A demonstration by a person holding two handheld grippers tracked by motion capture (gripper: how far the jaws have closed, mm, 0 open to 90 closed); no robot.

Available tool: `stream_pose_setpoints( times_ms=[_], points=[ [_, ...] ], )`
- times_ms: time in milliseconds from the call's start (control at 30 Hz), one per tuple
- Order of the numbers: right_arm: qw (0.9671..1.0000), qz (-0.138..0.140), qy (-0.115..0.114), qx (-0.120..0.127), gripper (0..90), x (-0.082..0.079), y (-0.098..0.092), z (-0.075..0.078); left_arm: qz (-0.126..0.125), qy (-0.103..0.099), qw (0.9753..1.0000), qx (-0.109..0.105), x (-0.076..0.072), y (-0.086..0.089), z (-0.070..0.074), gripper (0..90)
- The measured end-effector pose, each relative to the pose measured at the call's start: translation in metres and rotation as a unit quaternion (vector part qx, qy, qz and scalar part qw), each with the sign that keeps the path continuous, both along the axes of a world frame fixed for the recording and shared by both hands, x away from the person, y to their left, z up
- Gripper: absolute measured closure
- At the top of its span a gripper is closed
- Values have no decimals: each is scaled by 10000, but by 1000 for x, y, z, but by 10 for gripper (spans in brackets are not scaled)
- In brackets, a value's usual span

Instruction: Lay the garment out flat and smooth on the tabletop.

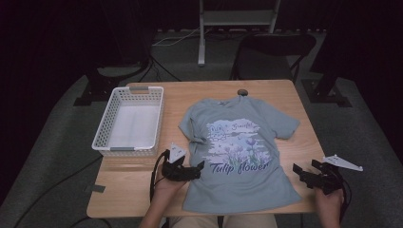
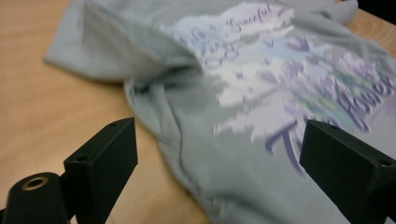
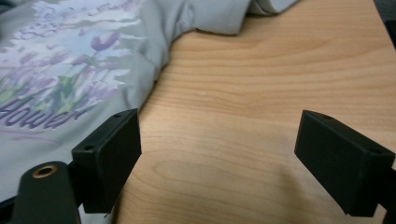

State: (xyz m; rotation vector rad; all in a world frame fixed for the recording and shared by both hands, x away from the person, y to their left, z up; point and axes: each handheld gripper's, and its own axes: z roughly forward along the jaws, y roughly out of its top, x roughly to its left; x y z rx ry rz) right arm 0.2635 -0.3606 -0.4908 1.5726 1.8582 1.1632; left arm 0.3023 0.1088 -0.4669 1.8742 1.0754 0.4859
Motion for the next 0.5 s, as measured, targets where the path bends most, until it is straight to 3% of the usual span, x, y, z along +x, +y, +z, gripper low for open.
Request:
stream_pose_setpoints(
  times_ms=[167, 233, 367, 400, 467, 500],
  points=[
    [10000, 48, 67, 17, 143, 1, 1, -2, 465, 7, 9989, -7, 37, -5, 21, 157],
    [9999, 80, 88, -37, 143, 0, 2, -3, 732, 86, 9971, -177, 57, -4, 27, 177],
    [9998, 153, 114, -35, 143, 0, 3, -3, 1015, 322, 9936, -369, 89, -1, 29, 178],
    [9998, 153, 114, -35, 143, 0, 3, -3, 1196, 365, 9915, -352, 97, -1, 28, 178],
    [9997, 184, 136, -22, 143, 0, 3, -3, 1392, 362, 9895, -111, 111, -2, 25, 178],
    [9997, 189, 142, -28, 143, 1, 3, -3, 1439, 447, 9885, -134, 117, -1, 22, 178]
  ],
)
